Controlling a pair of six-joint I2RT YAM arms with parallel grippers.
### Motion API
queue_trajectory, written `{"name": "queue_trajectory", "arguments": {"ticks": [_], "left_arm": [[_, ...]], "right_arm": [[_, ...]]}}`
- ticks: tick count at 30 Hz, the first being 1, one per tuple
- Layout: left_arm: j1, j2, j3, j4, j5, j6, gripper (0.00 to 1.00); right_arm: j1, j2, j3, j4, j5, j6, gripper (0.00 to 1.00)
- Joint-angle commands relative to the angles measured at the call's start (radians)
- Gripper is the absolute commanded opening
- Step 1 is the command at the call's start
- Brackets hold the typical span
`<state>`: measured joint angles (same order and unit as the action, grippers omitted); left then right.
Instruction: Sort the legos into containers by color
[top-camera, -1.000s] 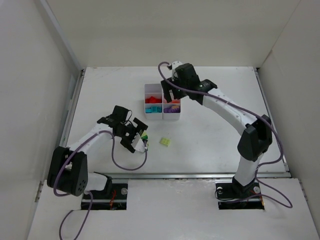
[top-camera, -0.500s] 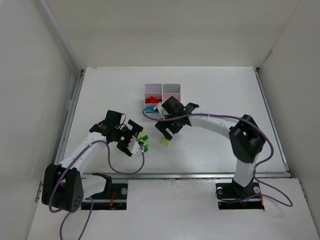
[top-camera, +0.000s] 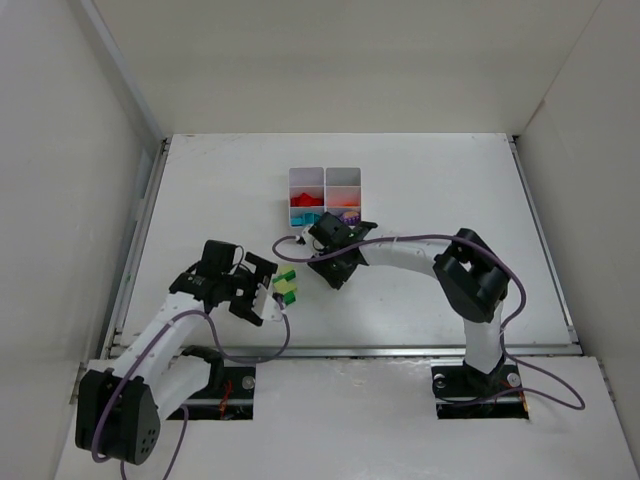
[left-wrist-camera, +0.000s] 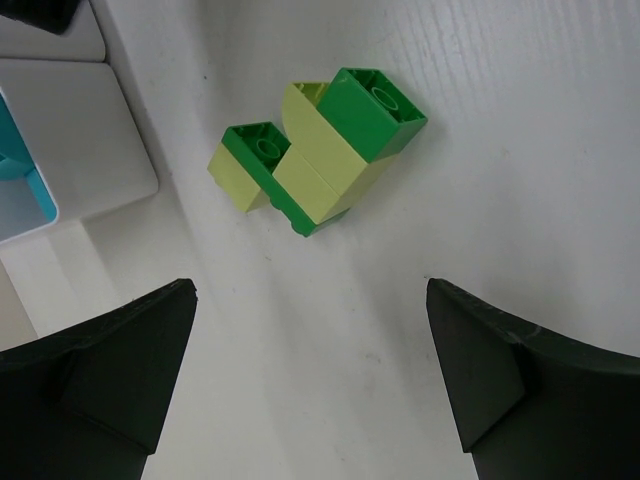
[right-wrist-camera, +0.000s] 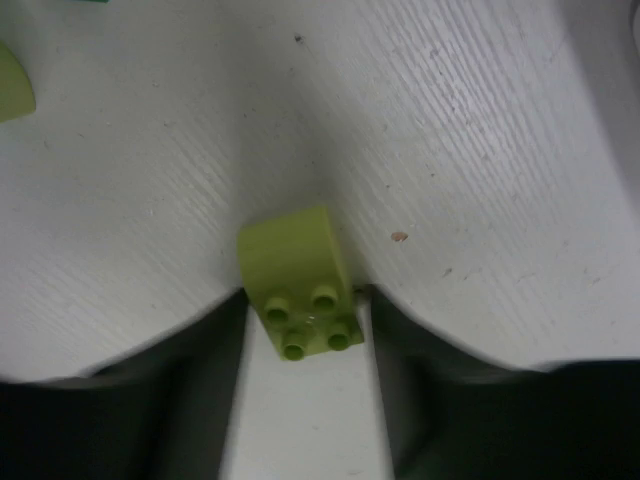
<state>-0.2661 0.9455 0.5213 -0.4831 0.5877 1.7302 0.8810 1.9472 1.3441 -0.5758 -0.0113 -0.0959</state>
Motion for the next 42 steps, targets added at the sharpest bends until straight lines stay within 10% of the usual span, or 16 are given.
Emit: {"name": "queue_trajectory", "arguments": {"ticks": [1,5,13,23,42], "left_arm": [[0.007,-0.039,-0.032,0.006,-0.009,-0.034,1.0],[0.007,-0.062,-0.05,0.02,-0.018,-0.07,1.0],[0.007,-0.082,-0.07,0.084,-0.029,-0.106,1.0],[0.007,-0.019,-0.024,0.136,-0.029,-0.192,1.0],[0.007,-0.028,-0.061,0.199,-0.057,-0.273,1.0]], "right_arm": [[0.003,0.024,0.015,0.028,0.016,0.024,0.42],[0.003,-0.016,0.015,0.037,-0.001,0.024,0.0],[-0.007,-0.168,0.168,0.116,0.11,0.117,0.0],[-0.056,0.172,0.711,0.122,0.401,0.098,0.0],[-0.056,0.28,0.679,0.315,0.556,-0.102,0.01]]}}
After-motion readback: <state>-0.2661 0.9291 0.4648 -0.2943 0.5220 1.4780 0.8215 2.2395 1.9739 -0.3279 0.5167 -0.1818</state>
